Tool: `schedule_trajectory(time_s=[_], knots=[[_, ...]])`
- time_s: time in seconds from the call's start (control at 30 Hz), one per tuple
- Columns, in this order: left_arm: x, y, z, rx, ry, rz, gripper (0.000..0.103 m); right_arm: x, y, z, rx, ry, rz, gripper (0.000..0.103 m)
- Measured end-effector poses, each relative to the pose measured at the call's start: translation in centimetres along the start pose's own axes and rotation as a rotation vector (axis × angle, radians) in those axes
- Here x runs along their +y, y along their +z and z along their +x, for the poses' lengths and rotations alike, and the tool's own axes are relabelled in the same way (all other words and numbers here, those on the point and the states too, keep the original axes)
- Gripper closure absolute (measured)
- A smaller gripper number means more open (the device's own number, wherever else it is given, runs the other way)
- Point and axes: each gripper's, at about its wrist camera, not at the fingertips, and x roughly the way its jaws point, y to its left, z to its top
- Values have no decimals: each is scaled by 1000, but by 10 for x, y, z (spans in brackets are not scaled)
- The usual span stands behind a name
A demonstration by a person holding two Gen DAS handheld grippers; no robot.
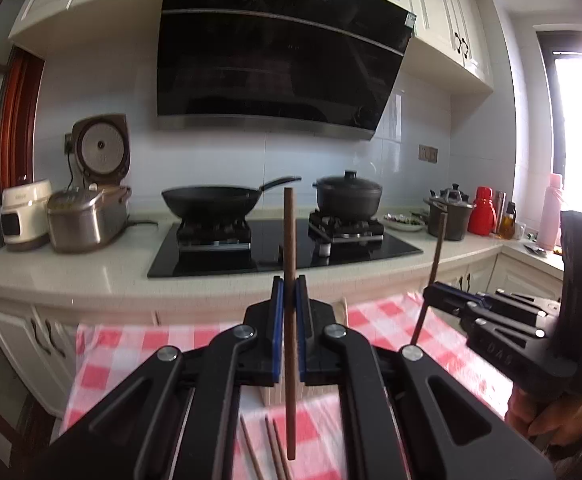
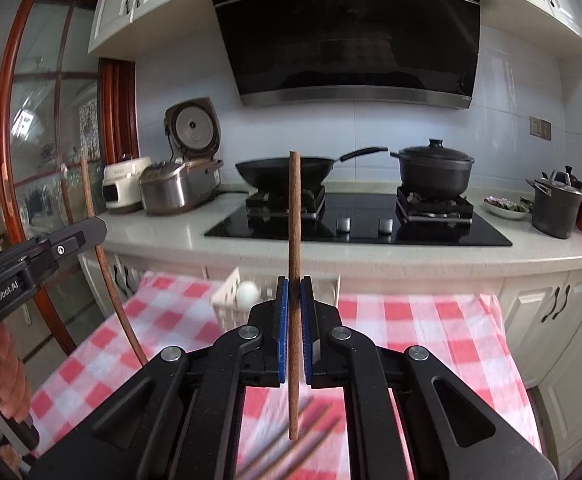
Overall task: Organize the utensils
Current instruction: 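Lift both held chopsticks upright and carry them over the white basket, then lower both chopsticks into the basket and open both tools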
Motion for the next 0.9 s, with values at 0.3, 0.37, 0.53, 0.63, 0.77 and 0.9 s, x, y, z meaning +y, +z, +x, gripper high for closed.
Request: schedule_trajectory(time_s=[0.3, 0.37, 0.53, 0.63, 0.77, 0.9], knots=[[-5, 81, 70, -52, 79, 2, 97, 3, 57, 56, -12, -55, -33, 96], [-4, 89, 83, -52, 93, 6, 97, 1, 60, 67, -2, -60, -31, 96], [9, 95, 118, -35, 107, -58, 97, -6, 57, 97, 39, -43, 7, 96], [16, 82, 136, -4, 110, -91, 97, -9, 48, 115, 80, -30, 5, 96], [23, 56, 159, 56, 98, -125, 97, -13, 31, 133, 137, -28, 8, 96], [24, 29, 174, 108, 94, -132, 97, -23, 17, 144, 180, -17, 52, 95]])
